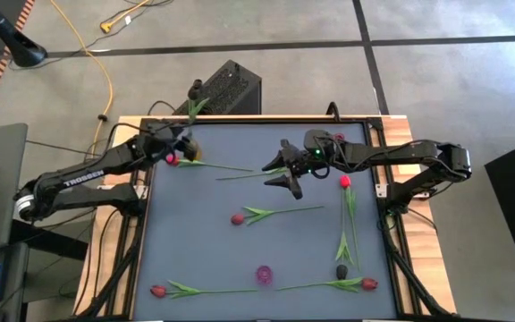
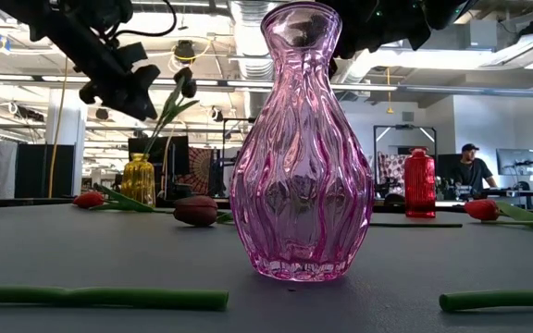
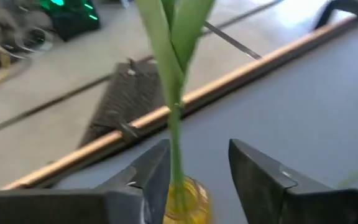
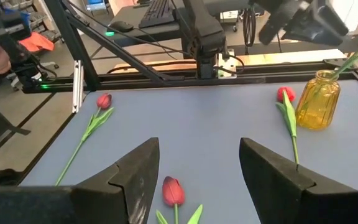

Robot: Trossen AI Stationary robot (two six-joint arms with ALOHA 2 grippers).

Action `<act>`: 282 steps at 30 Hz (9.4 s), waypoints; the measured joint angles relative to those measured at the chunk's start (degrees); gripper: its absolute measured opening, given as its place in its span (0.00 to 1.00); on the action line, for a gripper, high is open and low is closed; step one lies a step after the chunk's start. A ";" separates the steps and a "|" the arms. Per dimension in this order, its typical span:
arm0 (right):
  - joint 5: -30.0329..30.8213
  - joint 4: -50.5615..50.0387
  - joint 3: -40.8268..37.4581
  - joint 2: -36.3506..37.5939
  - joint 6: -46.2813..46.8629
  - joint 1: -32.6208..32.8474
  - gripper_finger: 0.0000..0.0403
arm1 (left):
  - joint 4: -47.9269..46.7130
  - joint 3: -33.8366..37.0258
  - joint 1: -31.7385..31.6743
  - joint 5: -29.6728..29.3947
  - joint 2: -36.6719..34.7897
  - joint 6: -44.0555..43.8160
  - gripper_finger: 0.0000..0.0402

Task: Sort flowers into vase by color
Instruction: Put the black flower into the yellow vase

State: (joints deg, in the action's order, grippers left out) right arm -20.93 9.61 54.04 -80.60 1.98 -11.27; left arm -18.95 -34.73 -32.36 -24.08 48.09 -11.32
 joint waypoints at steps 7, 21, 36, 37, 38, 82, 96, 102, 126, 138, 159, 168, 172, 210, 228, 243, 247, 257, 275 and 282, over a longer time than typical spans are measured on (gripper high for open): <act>0.00 -0.14 0.00 0.00 3.52 0.01 0.62 | -6.58 -3.71 0.07 11.58 -0.59 -1.70 0.43; 0.00 0.04 0.00 0.00 5.61 5.55 0.62 | -9.36 -6.11 8.43 26.65 -0.65 -5.60 0.43; 8.40 -2.05 0.00 0.00 9.61 17.99 0.62 | -9.66 -6.11 29.34 17.35 -0.43 -14.11 0.43; 9.29 -2.50 0.00 0.00 9.63 19.08 0.62 | -9.73 -6.11 30.92 16.44 -0.37 -14.86 0.43; 10.02 -3.08 0.00 0.00 9.61 20.13 0.62 | -9.90 -6.11 32.51 15.57 -0.37 -15.43 0.43; 22.17 -50.67 0.00 -0.28 18.00 37.24 0.62 | 20.11 -4.76 53.03 17.11 35.18 -6.63 0.43; 22.36 -72.32 -2.55 -0.28 -24.25 35.98 0.62 | 24.25 -4.80 50.85 16.92 35.11 -1.87 0.43; 25.79 -70.16 -8.34 -0.28 -36.24 37.44 0.62 | 24.38 -4.80 49.61 16.73 35.08 -1.23 0.43; 30.95 -60.63 -11.66 -7.80 -48.97 39.64 0.46 | 24.37 -4.80 48.48 16.79 35.06 -1.76 0.43; 30.41 -59.65 -2.09 -7.85 -44.71 39.14 0.06 | 24.40 -4.80 48.48 16.77 35.06 -1.89 0.43; 3.22 -31.00 9.76 2.81 -20.91 21.90 0.04 | 28.01 -8.64 48.50 19.07 35.04 5.35 0.43; -3.16 -13.28 9.75 -0.61 -12.74 17.10 0.04 | 38.99 -11.79 48.52 13.11 35.02 13.52 0.43; -3.14 -7.58 9.73 -2.84 -11.74 17.11 0.04 | 40.69 -11.79 48.47 8.31 35.04 13.93 0.43; 4.46 -0.14 9.70 -5.01 -12.51 16.37 0.10 | 46.39 -11.79 48.37 8.04 33.16 16.08 0.01; 4.63 -5.98 9.73 -2.62 -12.88 13.09 0.35 | 40.80 -11.79 46.56 7.01 26.85 16.53 0.00; 4.65 -20.39 6.34 0.07 -4.03 8.68 0.37 | 19.42 -11.82 38.94 -7.88 3.69 20.69 0.00; 5.19 -15.49 1.61 1.55 -4.24 10.74 0.35 | 15.04 -11.82 33.40 -7.77 -1.89 18.66 0.00; 12.20 8.67 -19.41 17.25 -2.63 11.65 0.27 | 11.08 -5.65 20.47 -6.72 -11.06 14.25 0.00; 12.13 10.38 -27.52 31.54 -4.01 11.56 0.27 | 25.38 13.30 0.28 -7.69 -19.54 -1.45 0.00; 12.09 10.57 -27.52 30.67 -5.03 11.56 0.27 | 26.13 14.28 -1.68 -7.77 -19.51 -1.58 0.00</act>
State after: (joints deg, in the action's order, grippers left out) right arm -8.84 20.18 26.52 -49.93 -3.05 0.30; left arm 7.18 -20.45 -34.04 -31.86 28.58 -12.91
